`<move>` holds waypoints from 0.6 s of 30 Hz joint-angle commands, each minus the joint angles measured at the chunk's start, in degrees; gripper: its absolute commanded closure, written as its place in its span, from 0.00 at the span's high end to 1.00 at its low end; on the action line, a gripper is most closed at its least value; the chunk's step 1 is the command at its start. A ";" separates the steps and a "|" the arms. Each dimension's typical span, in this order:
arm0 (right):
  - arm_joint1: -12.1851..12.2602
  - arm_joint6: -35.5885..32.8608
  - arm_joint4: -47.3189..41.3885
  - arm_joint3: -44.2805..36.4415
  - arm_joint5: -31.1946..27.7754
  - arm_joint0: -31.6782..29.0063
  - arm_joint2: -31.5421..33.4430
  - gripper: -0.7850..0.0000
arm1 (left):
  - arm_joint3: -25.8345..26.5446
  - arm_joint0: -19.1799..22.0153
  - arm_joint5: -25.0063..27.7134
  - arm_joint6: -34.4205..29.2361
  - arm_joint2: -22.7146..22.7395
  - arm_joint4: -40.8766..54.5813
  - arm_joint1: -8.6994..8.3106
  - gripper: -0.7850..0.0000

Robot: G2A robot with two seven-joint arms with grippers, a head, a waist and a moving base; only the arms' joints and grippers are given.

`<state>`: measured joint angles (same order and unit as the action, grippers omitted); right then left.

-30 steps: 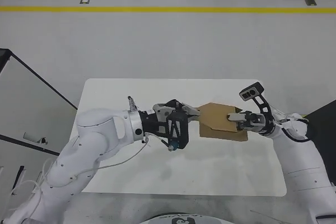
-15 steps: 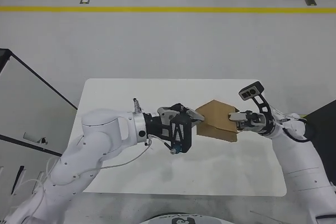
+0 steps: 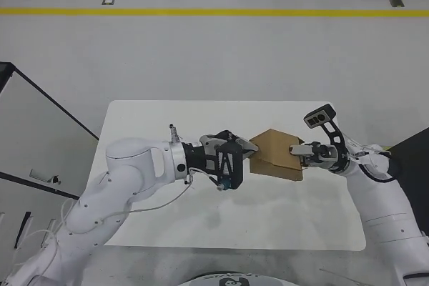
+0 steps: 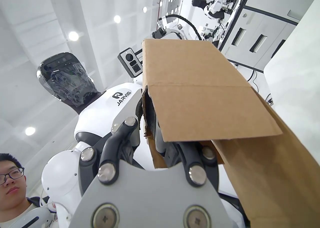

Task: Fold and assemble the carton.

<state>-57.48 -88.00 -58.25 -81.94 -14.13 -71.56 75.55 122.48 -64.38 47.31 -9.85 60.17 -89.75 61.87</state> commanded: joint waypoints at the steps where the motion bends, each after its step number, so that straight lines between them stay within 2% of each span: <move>1: 0.00 0.00 0.00 0.00 0.00 0.00 0.00 0.00 | 0.10 -0.49 -0.35 0.43 -0.20 -0.17 -0.02 0.00; 18: 0.00 0.00 0.00 0.00 0.00 0.00 0.00 0.00 | -0.62 0.43 -0.12 2.12 -3.46 -2.58 0.26 0.00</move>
<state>-57.48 -88.00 -58.25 -81.94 -14.12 -71.56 75.55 122.01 -64.08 47.34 -7.73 56.95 -92.33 62.09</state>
